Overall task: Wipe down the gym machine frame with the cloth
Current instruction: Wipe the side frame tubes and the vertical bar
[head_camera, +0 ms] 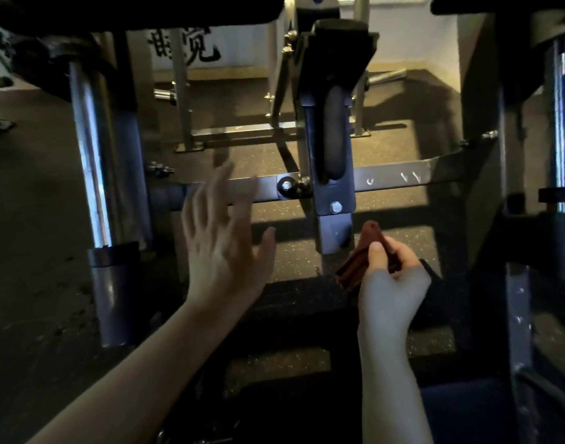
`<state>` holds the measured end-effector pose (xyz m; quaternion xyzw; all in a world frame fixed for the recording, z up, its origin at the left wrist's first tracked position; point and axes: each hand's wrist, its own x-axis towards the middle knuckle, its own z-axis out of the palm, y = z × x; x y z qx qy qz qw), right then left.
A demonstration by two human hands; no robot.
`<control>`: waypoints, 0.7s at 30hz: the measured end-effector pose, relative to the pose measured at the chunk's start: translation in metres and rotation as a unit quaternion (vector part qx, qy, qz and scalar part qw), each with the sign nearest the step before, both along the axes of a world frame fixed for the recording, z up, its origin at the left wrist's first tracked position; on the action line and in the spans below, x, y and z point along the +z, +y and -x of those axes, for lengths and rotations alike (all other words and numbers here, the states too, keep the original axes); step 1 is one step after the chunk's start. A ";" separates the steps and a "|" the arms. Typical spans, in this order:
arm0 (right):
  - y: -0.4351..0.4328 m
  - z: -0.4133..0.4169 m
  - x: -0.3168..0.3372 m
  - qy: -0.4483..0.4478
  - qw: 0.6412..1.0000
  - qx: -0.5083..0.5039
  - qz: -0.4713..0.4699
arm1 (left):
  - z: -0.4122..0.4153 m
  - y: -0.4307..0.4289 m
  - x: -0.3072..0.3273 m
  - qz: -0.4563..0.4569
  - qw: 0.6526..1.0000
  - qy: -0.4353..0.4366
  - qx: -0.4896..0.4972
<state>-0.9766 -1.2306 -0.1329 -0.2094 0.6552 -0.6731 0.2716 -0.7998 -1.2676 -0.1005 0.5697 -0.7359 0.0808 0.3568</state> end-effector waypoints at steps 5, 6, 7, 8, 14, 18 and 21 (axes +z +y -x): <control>-0.033 0.007 -0.015 0.121 0.992 -0.010 -0.023 | 0.039 -0.027 -0.026 -0.071 0.992 0.047 -0.089; -0.036 0.004 -0.017 0.161 0.986 -0.005 -0.034 | 0.045 -0.033 -0.030 -0.107 0.988 0.076 -0.080; -0.039 0.001 -0.020 0.194 0.980 -0.003 -0.046 | 0.050 -0.039 -0.034 -0.149 0.980 0.111 -0.068; -0.040 -0.003 -0.023 0.218 0.975 -0.005 -0.049 | 0.055 -0.044 -0.035 -0.187 0.968 0.157 -0.055; -0.039 -0.017 -0.042 0.315 0.949 -0.003 -0.004 | 0.071 -0.049 -0.034 -0.220 0.942 0.241 -0.078; -0.022 -0.013 -0.039 0.342 0.935 0.098 -0.011 | 0.079 -0.061 -0.021 -0.254 0.916 0.305 -0.051; -0.011 0.000 -0.035 0.302 0.946 0.103 -0.056 | 0.078 -0.068 -0.018 -0.259 0.906 0.332 -0.047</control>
